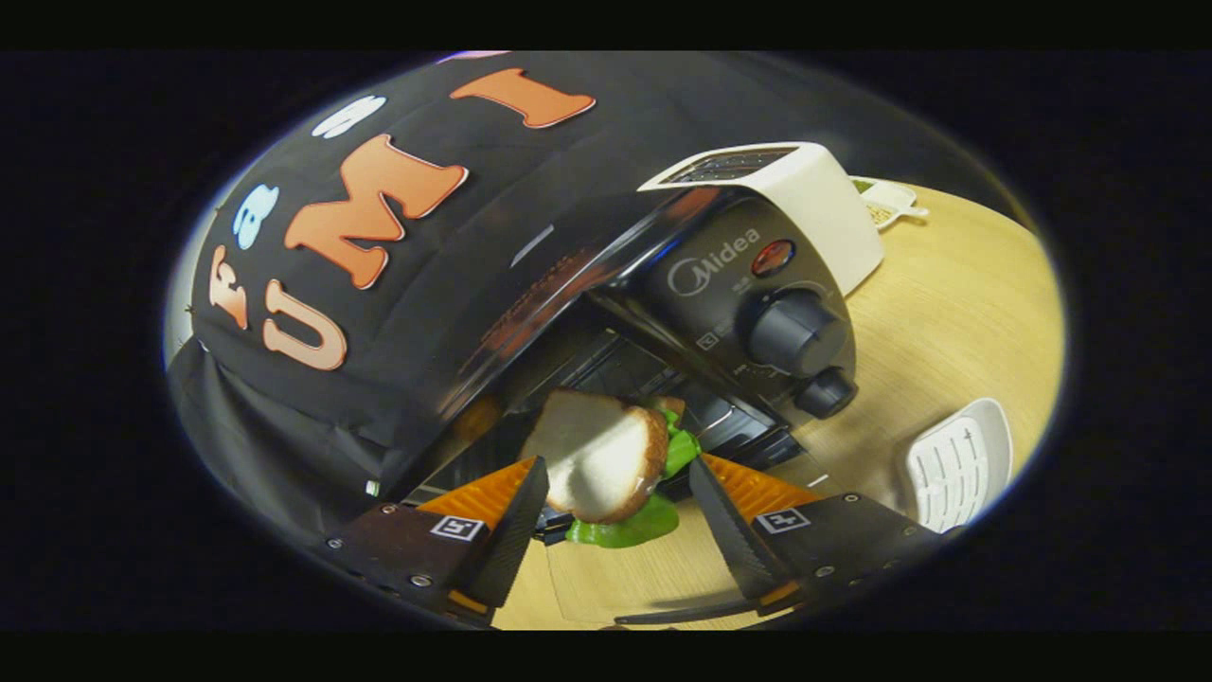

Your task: Open the toaster oven, put the food inside, and close the toaster oven door.

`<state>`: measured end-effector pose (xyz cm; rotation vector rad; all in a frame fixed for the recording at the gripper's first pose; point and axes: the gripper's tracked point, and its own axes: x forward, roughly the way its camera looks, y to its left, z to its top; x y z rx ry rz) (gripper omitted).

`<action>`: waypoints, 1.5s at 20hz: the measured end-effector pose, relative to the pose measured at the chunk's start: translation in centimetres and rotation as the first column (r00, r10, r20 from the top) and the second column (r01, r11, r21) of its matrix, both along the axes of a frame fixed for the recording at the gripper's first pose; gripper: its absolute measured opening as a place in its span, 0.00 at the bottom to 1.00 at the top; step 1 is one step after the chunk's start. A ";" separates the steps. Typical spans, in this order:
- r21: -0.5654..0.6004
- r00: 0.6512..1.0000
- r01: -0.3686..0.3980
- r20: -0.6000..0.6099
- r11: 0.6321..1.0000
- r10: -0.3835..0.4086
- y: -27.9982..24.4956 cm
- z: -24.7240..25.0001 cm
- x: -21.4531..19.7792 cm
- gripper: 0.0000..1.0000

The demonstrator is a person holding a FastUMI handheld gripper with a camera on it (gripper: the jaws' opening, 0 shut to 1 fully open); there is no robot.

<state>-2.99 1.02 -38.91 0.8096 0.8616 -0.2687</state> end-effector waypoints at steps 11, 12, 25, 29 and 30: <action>-0.192 0.892 -0.445 -0.180 0.875 0.415 1.7 2.2 -11.6 0.93; -0.192 0.870 -0.482 -0.218 0.855 0.442 1.6 1.9 -13.1 0.93; -0.148 0.752 -0.621 -0.388 0.770 0.532 3.0 -4.2 -19.7 0.94; -0.153 0.714 -0.672 -0.393 0.725 0.579 4.7 -4.3 -18.1 0.94; -0.145 0.696 -0.687 -0.414 0.712 0.588 4.8 -3.8 -18.2 0.94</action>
